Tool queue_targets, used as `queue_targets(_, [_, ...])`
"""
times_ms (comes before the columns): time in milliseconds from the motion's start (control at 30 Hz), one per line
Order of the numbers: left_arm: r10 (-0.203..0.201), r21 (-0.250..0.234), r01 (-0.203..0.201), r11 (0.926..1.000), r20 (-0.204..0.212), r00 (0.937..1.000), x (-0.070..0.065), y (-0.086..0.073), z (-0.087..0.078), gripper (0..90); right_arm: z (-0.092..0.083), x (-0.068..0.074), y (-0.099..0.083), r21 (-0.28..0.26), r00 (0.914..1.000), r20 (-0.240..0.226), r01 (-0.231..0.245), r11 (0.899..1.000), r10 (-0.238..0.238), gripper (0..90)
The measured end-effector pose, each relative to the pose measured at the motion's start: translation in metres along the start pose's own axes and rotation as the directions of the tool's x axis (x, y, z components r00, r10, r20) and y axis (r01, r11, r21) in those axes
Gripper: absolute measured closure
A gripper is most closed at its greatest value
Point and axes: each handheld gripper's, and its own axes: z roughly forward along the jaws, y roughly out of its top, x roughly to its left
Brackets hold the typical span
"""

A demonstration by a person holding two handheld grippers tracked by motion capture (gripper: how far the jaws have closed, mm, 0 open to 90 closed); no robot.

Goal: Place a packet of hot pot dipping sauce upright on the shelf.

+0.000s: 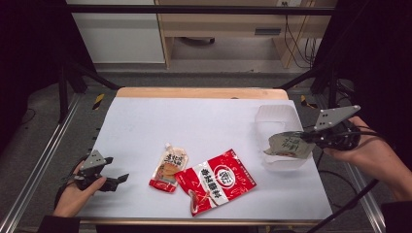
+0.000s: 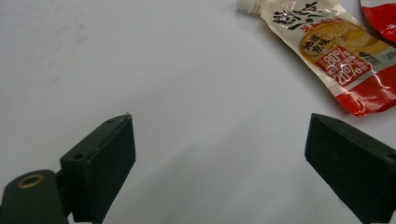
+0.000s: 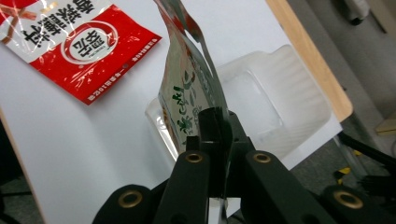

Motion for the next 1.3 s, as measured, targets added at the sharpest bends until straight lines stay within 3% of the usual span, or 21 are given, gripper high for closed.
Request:
queue_targets(200, [-0.007,-0.004,0.007,1.0,-0.004,1.0,0.001,0.0,0.0,8.4,0.01,-0.004,-0.002,0.028,0.9995,-0.03,0.002,1.0,-0.001,90.0])
queue_targets(333, [-0.003,-0.004,0.003,1.0,-0.004,1.0,0.0,0.0,-0.001,8.4,0.027,-0.004,-0.008,0.066,0.9988,-0.049,0.004,0.998,-0.001,89.7])
queue_targets(633, [-0.006,-0.002,0.006,1.0,-0.003,1.0,0.0,0.0,0.0,8.4,0.048,-0.006,-0.026,0.045,0.9974,-0.043,-0.055,0.997,0.057,86.0])
queue_targets(667, [-0.003,-0.002,0.003,1.0,-0.001,1.0,0.0,0.0,0.0,8.4,0.049,-0.007,-0.028,0.029,0.996,-0.033,-0.082,0.996,0.083,82.1])
queue_targets(767, [-0.006,-0.005,0.006,1.0,-0.002,1.0,-0.001,0.0,0.0,8.4,0.049,-0.008,-0.029,0.018,0.995,-0.025,-0.096,0.995,0.097,74.0])
queue_targets(800, [-0.008,-0.007,0.008,0.9999,-0.003,1.0,0.0,0.0,0.0,8.4,0.047,-0.007,-0.028,0.008,0.9931,-0.016,-0.116,0.993,0.116,61.4])
queue_targets(867, [-0.01,-0.009,0.01,0.9999,-0.005,0.9999,0.0,0.0,0.0,8.4,0.044,-0.004,-0.026,-0.004,0.9942,0.008,-0.107,0.994,0.107,46.9])
queue_targets(900, [-0.01,-0.009,0.01,0.9999,-0.005,0.9999,0.0,0.0,0.0,8.4,0.044,-0.004,-0.026,-0.004,0.9942,0.008,-0.107,0.994,0.107,46.9])
queue_targets(933, [-0.01,-0.009,0.01,0.9999,-0.005,0.9999,0.0,0.0,0.0,8.4,0.04,0.001,-0.02,-0.02,0.9927,0.035,-0.115,0.993,0.115,37.4])
queue_targets(967, [-0.01,-0.009,0.01,0.9999,-0.005,0.9999,0.0,0.0,0.0,8.4,0.04,0.001,-0.02,-0.02,0.9927,0.035,-0.115,0.993,0.115,37.4])
queue_targets(1000, [-0.01,-0.009,0.01,0.9999,-0.004,0.9999,0.0,0.0,0.0,8.4,0.034,0.009,-0.012,-0.045,0.9947,0.044,-0.091,0.995,0.093,29.4])
queue_targets(1033, [-0.009,-0.008,0.009,0.9999,-0.004,1.0,0.0,0.0,0.0,8.4,0.034,0.009,-0.012,-0.045,0.9947,0.044,-0.091,0.995,0.093,29.4])
queue_targets(1067, [-0.011,-0.015,0.011,0.9998,-0.005,0.9999,-0.001,0.001,0.0,8.4,0.029,0.019,0.0,-0.073,0.9938,0.059,-0.09,0.993,0.094,25.7])
queue_targets(1100, [-0.011,-0.015,0.011,0.9998,-0.005,0.9999,-0.001,0.001,0.0,8.4,0.029,0.019,0.0,-0.073,0.9938,0.059,-0.09,0.993,0.094,25.7])
queue_targets(1133, [-0.012,-0.017,0.012,0.9998,-0.004,0.9999,-0.001,0.001,0.0,8.4,0.024,0.031,0.013,-0.114,0.9927,0.086,-0.074,0.991,0.084,22.5])
queue_targets(1167, [-0.01,-0.017,0.01,0.9998,-0.002,0.9999,-0.001,0.001,0.0,8.4,0.024,0.031,0.013,-0.114,0.9927,0.086,-0.074,0.991,0.084,22.5])
queue_targets(1300, [-0.005,-0.02,0.005,0.9998,-0.003,1.0,-0.003,0.002,0.001,8.4,0.021,0.055,0.037,-0.163,0.9903,0.11,-0.066,0.984,0.085,18.8])
